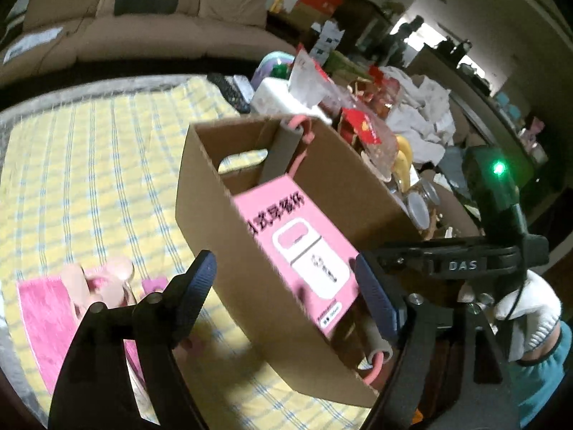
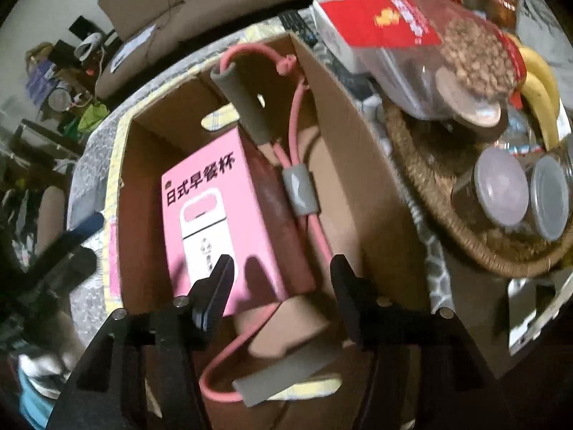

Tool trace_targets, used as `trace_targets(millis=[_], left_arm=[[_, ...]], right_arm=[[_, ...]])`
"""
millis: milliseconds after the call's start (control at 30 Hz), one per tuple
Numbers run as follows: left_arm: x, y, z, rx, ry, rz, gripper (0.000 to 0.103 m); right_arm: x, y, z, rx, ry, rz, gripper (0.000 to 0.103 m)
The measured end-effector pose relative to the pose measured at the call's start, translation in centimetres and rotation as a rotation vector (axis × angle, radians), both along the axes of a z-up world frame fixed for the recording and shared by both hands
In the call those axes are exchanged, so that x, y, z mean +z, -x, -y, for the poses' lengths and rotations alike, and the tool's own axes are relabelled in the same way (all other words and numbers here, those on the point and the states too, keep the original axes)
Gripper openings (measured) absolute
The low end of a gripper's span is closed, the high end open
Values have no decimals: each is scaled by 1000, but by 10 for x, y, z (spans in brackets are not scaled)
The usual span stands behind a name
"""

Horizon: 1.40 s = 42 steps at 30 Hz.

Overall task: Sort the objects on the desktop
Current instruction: 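Carry the pink boxed cup into the cardboard box with the left gripper, then release the boxed cup in the box and withdraw the left gripper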

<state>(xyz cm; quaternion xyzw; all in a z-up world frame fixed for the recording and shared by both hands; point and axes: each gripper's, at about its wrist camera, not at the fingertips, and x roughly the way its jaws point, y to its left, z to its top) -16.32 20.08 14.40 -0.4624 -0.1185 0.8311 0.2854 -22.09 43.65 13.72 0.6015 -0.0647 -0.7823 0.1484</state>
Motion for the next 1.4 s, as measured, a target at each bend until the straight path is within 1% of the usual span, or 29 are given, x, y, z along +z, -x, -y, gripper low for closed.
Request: trace_targets(millis=[33, 100, 133, 200, 267, 333, 400, 467, 567, 633, 733, 1067, 1233, 1267, 1333, 1400], left_arm=[[-2, -2, 0, -3, -3, 4, 78], [-3, -6, 0, -11, -5, 3, 78], [-3, -7, 0, -11, -5, 3, 78], [-4, -8, 0, -9, -16, 10, 78], [-3, -8, 0, -9, -29, 19, 78], [-3, -9, -3, -16, -27, 19, 78], [-2, -11, -5, -24, -26, 15, 78], [0, -13, -6, -27, -31, 17, 78], [2, -14, -7, -29, -36, 17, 78], [3, -15, -7, -28, -32, 15, 78], [5, -14, -6, -18, -30, 12, 78], [7, -16, 10, 5, -38, 15, 78], [7, -19, 18, 16, -37, 18, 78], [7, -19, 20, 18, -35, 21, 79], [6, -21, 22, 24, -26, 26, 83], [8, -23, 23, 33, -12, 21, 85]], right_arm=[[1, -2, 3, 10, -8, 7, 57], [5, -10, 11, 56, -68, -13, 57], [5, -13, 13, 71, -75, -11, 57], [-1, -18, 15, 88, -56, 20, 56], [-8, -19, 19, 99, -64, 42, 56], [-14, -19, 21, 105, -67, 57, 55], [-19, -18, 22, 104, -44, 69, 55], [-20, -15, 22, 94, -3, 71, 54], [-19, -9, 28, 80, 17, 70, 53], [-19, -7, 31, 76, 20, 76, 52], [-18, -2, 36, 66, 22, 65, 49], [-26, 11, 40, 2, 119, 58, 49], [-30, 11, 38, -16, 139, 63, 49], [-30, 10, 36, -20, 136, 66, 49], [-25, 8, 32, -31, 93, 57, 50], [-18, 4, 27, -43, 62, 43, 55]])
